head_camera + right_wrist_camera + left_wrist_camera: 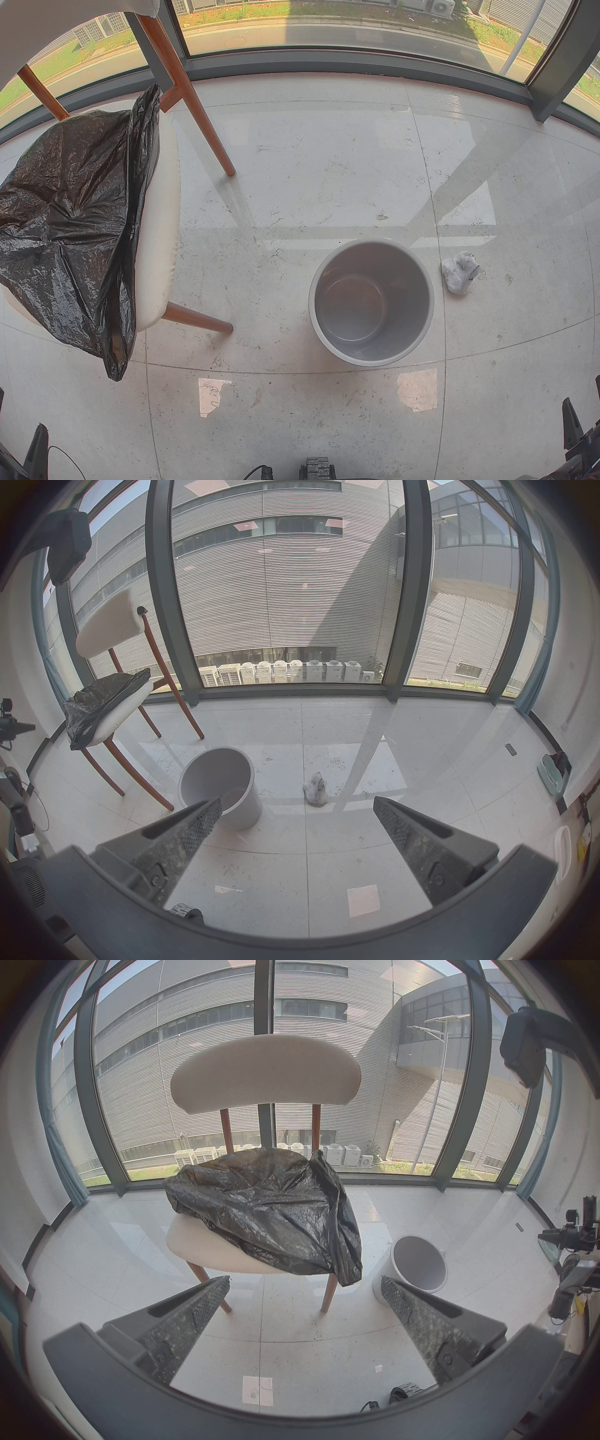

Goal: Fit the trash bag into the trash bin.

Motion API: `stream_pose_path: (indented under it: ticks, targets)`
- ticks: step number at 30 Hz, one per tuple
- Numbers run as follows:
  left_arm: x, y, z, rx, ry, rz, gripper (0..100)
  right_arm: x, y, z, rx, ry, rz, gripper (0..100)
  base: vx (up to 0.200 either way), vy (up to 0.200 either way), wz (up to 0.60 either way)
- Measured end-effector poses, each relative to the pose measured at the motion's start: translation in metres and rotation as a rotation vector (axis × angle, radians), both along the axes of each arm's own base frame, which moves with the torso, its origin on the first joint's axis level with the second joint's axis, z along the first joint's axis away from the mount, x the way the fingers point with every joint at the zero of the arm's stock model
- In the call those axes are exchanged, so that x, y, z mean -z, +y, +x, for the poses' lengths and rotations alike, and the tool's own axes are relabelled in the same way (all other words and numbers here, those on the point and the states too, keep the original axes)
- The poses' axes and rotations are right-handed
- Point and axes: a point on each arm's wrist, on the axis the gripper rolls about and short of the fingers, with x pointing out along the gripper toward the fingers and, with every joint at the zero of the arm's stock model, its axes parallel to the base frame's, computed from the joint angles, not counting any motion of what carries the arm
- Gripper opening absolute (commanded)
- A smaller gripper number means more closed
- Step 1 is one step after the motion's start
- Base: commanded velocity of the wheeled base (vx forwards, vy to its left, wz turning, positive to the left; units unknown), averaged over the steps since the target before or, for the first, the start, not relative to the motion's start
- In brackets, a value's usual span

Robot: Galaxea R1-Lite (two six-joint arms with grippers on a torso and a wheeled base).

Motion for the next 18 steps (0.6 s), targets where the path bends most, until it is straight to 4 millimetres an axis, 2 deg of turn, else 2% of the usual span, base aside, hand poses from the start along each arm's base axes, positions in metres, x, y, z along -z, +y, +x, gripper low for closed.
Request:
stream_pose_path:
  ticks: [3, 6, 12, 18]
  targets:
    - [-0.013, 0.000, -0.006, 0.006, -0.019, -0.003, 100, 0.000, 0.000, 0.000, 0.000, 0.000, 0.000, 100, 0.000, 0.000, 0.00]
    - [-0.024, 0.000, -0.003, 0.011, -0.005, -0.006, 100, 0.000, 0.000, 0.000, 0.000, 0.000, 0.000, 100, 0.000, 0.000, 0.00]
    - [-0.041, 0.000, 0.013, 0.018, 0.039, -0.010, 100, 0.000, 0.000, 0.000, 0.000, 0.000, 0.000, 100, 0.000, 0.000, 0.00]
    - [-0.048, 0.000, 0.032, 0.023, 0.106, -0.058, 100, 0.000, 0.000, 0.000, 0.000, -0.001, 0.000, 100, 0.000, 0.000, 0.00]
